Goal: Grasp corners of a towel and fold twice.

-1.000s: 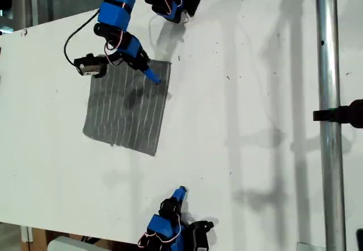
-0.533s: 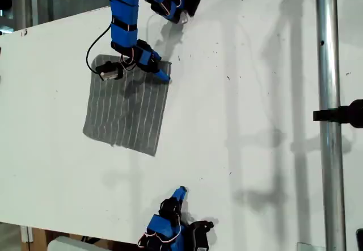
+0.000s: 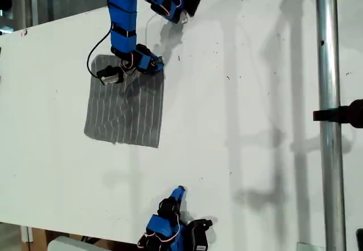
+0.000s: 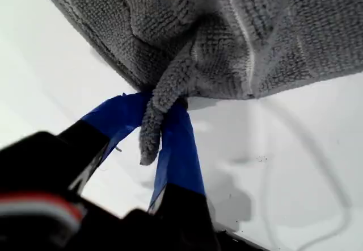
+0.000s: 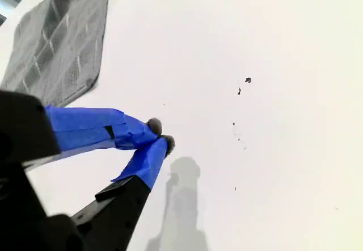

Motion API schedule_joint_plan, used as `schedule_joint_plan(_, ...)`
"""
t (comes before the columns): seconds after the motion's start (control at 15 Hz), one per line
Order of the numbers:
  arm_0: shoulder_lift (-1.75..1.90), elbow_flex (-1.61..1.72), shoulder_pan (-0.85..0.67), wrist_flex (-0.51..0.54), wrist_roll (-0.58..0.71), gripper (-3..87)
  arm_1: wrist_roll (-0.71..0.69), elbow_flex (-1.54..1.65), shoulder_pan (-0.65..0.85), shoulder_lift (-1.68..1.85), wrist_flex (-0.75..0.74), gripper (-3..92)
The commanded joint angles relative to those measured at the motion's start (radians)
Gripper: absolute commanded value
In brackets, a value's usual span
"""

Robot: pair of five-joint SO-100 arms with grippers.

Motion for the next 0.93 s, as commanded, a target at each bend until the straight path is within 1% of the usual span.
schedule_joint_plan(0.0, -0.015, -0.074, -0.051, -0.063, 0.041, -1.7, 0.009, -0.031, -0.023, 0.006, -0.008, -0.2)
schedule_joint_plan(0.07, -0.118, -0.163, -0.075, -0.094, 0.064, -1.7, 0.011, -0.031, -0.035, 0.006, -0.012, -0.2)
schedule_joint_plan(0.13, -0.330, -0.302, -0.109, -0.110, 0.100, -1.7, 0.021, -0.031, -0.044, 0.008, -0.020, -0.2)
schedule_joint_plan(0.2, -0.592, -0.474, -0.143, -0.133, 0.166, -1.7, 0.026, -0.031, -0.054, 0.012, -0.026, -0.2)
schedule_joint_plan(0.33, -1.046, -0.804, -0.209, -0.138, 0.327, -1.7, 0.028, -0.031, -0.054, 0.015, -0.035, -0.2)
schedule_joint_plan(0.47, -1.382, -1.109, -0.261, -0.066, 0.486, -1.7, 0.028, -0.018, -0.055, 0.026, -0.041, -0.2)
schedule_joint_plan(0.67, -1.769, -1.554, -0.336, 0.120, 0.727, -1.7, 0.028, 0.000, -0.057, 0.046, -0.052, -0.2)
schedule_joint_plan(0.73, -1.844, -1.652, -0.359, 0.147, 0.805, -0.6, 0.028, 0.006, -0.055, 0.054, -0.055, -0.2)
schedule_joint_plan(0.8, -1.879, -1.686, -0.390, 0.149, 0.862, 20.0, 0.028, 0.014, -0.055, 0.063, -0.061, -0.2)
schedule_joint_plan(0.87, -1.911, -1.750, -0.420, 0.178, 0.916, 35.5, 0.029, 0.028, -0.055, 0.077, -0.066, -0.2)
